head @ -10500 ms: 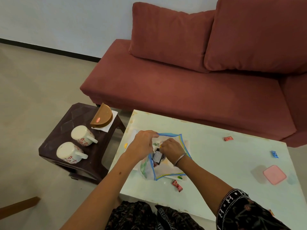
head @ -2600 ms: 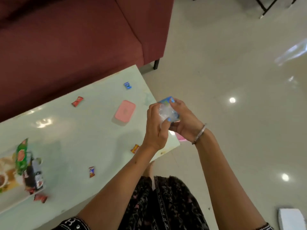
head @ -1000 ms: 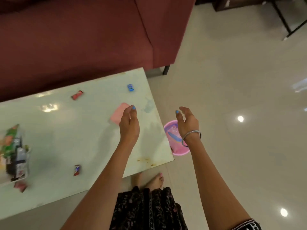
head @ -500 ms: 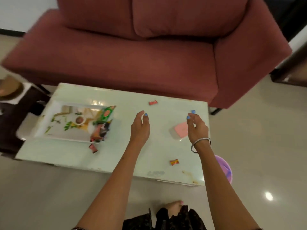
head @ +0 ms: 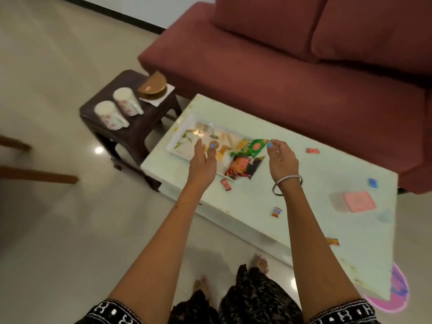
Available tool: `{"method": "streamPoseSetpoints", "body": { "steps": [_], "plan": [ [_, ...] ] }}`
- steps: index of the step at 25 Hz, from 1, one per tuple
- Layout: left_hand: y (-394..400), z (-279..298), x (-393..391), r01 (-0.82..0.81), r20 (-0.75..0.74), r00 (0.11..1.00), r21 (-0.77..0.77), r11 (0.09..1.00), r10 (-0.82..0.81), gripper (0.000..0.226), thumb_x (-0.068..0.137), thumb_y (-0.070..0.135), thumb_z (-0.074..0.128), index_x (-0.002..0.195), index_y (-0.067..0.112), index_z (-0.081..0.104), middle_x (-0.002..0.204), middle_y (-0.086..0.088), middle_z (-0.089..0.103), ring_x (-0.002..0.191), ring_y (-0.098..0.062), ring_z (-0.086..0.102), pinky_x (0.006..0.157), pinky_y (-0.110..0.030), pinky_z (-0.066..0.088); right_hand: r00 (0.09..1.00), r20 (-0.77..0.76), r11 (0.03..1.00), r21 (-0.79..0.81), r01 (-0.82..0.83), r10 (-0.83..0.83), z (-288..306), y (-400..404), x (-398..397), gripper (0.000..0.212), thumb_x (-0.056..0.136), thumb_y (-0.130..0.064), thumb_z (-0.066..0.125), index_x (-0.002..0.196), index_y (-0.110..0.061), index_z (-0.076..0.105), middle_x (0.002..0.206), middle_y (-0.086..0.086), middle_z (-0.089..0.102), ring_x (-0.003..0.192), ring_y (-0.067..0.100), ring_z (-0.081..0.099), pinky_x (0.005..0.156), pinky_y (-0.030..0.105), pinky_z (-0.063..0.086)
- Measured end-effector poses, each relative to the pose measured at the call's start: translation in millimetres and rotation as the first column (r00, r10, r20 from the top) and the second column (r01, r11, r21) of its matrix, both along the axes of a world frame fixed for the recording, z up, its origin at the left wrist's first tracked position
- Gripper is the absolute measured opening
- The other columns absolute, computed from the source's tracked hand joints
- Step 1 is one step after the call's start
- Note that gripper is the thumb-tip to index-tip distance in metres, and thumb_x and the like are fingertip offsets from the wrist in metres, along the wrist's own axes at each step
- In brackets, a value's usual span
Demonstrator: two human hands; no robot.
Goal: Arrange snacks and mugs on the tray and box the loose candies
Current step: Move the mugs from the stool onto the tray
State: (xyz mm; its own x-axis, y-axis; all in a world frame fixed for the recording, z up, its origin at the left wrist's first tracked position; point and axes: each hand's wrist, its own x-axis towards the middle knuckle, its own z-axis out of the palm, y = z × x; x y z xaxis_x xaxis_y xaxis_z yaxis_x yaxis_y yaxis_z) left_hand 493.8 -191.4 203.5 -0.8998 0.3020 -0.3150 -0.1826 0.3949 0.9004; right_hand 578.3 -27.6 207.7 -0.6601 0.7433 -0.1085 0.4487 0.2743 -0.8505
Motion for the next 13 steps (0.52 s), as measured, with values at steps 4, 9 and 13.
{"method": "streamPoseSetpoints", "body": {
  "steps": [4, 9, 13],
  "plan": [
    [-49, -9, -36, -0.111, 0.004, 0.994, 0.004, 0.994, 0.111, 0.057, 0.097, 0.043, 0.031, 0.147, 0.021, 0.016, 0.15, -0.004, 0.035, 0.137, -0.023, 0.032, 0.106, -0.031, 0.025, 0.99, 0.032, 0.991, -0.001, -0.137, 0.137, 3, -44, -57, 0.035, 0.096, -0.032, 0.044, 0.125, -0.015, 0.054, 0.13, 0.009, 0.057, 0.118, 0.025, 0.051, 0.088, 0.022, 0.033],
    [-77, -16, -87, -0.231, -0.019, 0.973, 0.023, 0.973, 0.232, 0.057, 0.097, 0.041, 0.034, 0.146, 0.017, 0.019, 0.15, -0.009, 0.034, 0.137, -0.023, 0.034, 0.103, -0.027, 0.027, 0.956, 0.028, 0.956, 0.022, -0.292, 0.292, 0, -74, -131, 0.033, 0.095, -0.031, 0.047, 0.122, -0.014, 0.055, 0.124, 0.009, 0.061, 0.097, 0.015, 0.062, 0.078, 0.01, 0.038],
    [-89, -10, -140, -0.316, -0.047, 0.948, -0.013, 0.949, 0.315, 0.056, 0.096, 0.038, 0.038, 0.145, 0.014, 0.022, 0.151, -0.009, 0.033, 0.137, -0.023, 0.033, 0.112, -0.037, 0.028, 0.914, 0.021, 0.914, -0.007, -0.405, 0.405, 4, -92, -199, 0.032, 0.094, -0.03, 0.048, 0.121, -0.015, 0.056, 0.127, 0.009, 0.059, 0.11, 0.026, 0.059, 0.086, 0.026, 0.043]
  ]
}}
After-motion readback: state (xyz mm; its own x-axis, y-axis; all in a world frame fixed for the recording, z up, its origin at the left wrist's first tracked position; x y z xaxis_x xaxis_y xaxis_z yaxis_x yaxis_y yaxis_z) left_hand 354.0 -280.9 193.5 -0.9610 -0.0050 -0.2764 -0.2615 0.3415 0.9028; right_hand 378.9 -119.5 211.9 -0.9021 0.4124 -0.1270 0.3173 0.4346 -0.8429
